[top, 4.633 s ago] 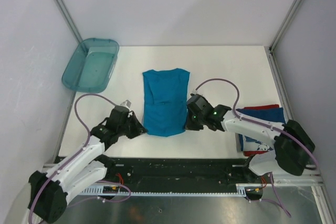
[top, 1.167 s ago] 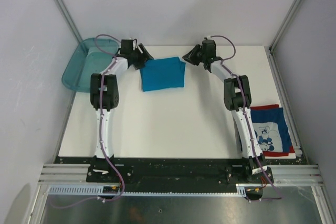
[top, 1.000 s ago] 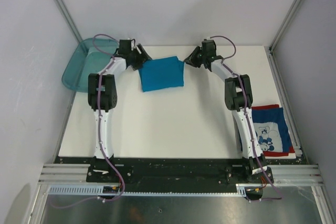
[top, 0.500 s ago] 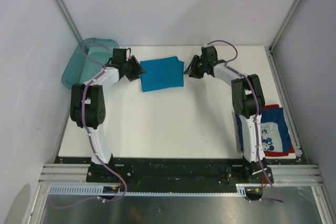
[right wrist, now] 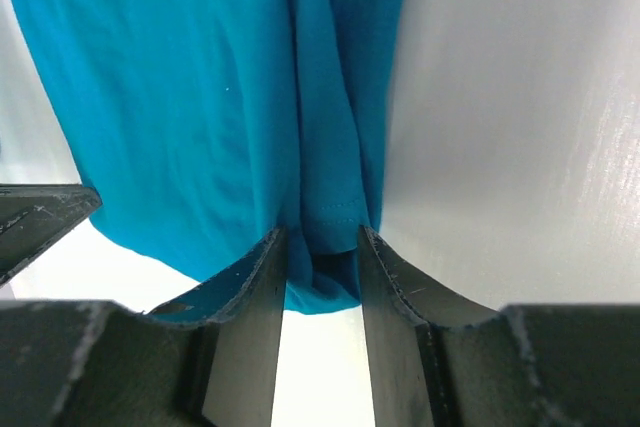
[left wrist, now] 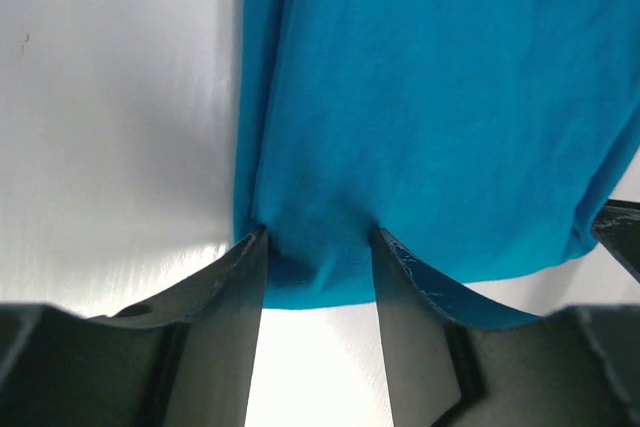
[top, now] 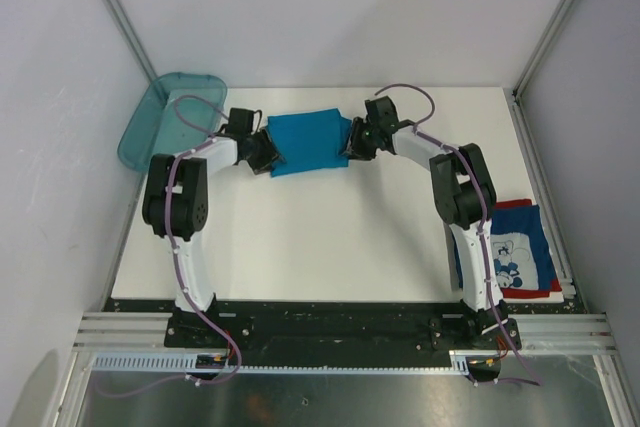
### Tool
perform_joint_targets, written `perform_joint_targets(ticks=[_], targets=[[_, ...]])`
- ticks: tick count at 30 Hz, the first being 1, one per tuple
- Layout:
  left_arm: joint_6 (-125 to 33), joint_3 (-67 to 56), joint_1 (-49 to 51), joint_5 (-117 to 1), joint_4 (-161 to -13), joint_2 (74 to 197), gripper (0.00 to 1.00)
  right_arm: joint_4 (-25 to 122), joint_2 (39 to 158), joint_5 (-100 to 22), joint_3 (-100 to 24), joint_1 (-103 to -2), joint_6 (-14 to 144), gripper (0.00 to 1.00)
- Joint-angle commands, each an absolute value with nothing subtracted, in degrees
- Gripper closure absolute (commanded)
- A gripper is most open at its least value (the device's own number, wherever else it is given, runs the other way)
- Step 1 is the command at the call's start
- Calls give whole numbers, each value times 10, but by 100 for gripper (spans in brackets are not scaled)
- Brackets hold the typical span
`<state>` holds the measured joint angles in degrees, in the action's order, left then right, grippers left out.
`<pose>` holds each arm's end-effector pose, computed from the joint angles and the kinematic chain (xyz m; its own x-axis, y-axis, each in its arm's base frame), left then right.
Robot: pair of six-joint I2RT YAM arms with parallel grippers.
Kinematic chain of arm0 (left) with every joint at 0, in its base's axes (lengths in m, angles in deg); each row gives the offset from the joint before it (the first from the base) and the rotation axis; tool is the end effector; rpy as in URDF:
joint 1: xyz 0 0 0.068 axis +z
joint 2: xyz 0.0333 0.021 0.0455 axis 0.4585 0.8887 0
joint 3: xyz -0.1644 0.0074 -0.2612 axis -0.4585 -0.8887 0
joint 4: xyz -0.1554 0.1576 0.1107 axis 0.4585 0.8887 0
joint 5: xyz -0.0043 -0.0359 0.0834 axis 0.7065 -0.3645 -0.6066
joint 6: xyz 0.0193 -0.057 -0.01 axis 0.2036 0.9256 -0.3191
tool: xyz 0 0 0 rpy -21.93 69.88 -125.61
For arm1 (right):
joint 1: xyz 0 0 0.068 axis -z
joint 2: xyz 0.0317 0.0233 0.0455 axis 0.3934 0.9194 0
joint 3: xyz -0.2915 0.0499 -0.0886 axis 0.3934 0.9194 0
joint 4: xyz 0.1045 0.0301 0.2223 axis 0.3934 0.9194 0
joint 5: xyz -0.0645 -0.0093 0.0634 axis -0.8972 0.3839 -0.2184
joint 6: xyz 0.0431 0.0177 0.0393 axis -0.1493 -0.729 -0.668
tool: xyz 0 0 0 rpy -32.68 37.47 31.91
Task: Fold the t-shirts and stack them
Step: Fold the long partially folded tshirt into a neat square
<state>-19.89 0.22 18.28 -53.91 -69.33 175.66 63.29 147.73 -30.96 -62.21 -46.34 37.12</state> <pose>0.4315 -0.0783 0.1964 -0.7968 -0.4838 -0.3619 -0.2697 0.8208 -0.5035 0.4784 0.2183 0.1903 -0.8600 0.2289 -0.4561 -0.0751 0.8273 0.5567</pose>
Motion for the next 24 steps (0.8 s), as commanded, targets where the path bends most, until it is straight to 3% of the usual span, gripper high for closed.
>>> perform_joint_targets(ticks=[1, 24], targets=[[-204, 8, 179, -553, -699, 1759, 51, 647, 1472, -332, -622, -467, 381, 62], [-241, -59, 192, -609, -679, 1673, 53, 567, 1364, -381, -509, -486, 375, 60]])
